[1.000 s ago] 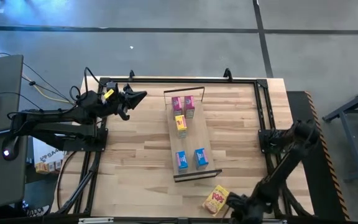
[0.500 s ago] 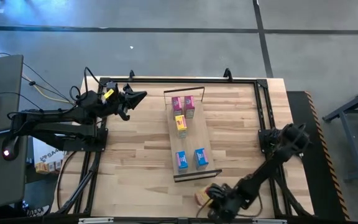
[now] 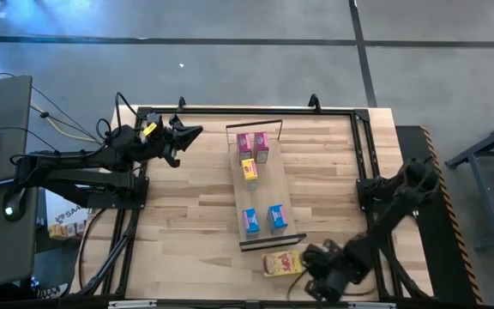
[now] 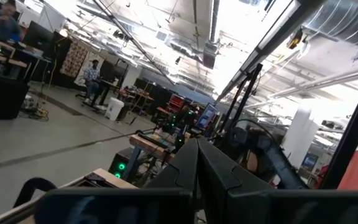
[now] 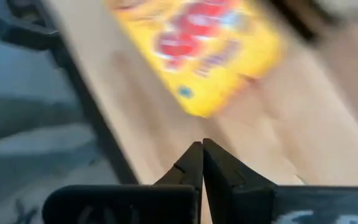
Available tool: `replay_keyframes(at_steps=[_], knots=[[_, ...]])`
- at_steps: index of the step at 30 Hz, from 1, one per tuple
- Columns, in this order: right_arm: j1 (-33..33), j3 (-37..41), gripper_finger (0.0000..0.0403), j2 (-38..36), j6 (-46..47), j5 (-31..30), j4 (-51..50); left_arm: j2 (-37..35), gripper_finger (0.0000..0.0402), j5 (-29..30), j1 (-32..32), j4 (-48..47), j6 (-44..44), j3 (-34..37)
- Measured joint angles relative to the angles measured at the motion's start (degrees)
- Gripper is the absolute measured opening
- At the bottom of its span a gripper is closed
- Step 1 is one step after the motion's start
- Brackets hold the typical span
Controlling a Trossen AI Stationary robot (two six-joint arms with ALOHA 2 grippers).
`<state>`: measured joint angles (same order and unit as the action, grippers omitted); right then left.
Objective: Stack cereal on shelf
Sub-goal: Put the yellow cereal box on the shelf aligned with the other yellow cereal box
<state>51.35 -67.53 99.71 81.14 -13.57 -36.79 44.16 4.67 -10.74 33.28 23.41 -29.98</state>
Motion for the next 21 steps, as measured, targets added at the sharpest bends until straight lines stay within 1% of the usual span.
replay_keyframes(at_steps=[3,5,7,9,12,15,18,21], knots=[[3.6,0.4,0.0000,0.7,7.8,-2.8,-5.3,0.0,0.0000,0.0,0.0,-0.3,-1.2,0.0],[4.5,1.4,0.0000,1.9,9.2,-3.4,-4.7,0.0,0.0000,0.0,0.0,-1.2,-1.5,0.0],[4.0,2.5,0.0000,3.2,9.5,-5.0,-3.4,0.0,0.0000,-0.4,0.0,-2.4,-1.4,0.0],[2.9,3.3,0.0000,4.5,9.3,-6.8,-2.6,0.0,0.0000,-3.1,0.0,-4.7,-0.5,0.0],[0.9,3.7,0.0000,5.7,7.5,-8.4,-1.1,0.0,0.0000,-7.8,0.4,-10.2,5.2,0.0],[-0.7,3.7,0.0000,6.5,1.1,-7.2,2.7,0.0,0.0000,-10.1,2.7,-18.1,11.4,0.0],[-1.7,3.7,0.0000,7.1,-3.2,-6.9,5.8,-0.7,0.0000,-10.3,7.3,-28.1,15.4,0.0],[-2.4,3.7,0.0000,7.5,-4.8,-7.1,6.5,-0.8,0.0000,-7.7,13.7,-37.5,19.3,0.1]])
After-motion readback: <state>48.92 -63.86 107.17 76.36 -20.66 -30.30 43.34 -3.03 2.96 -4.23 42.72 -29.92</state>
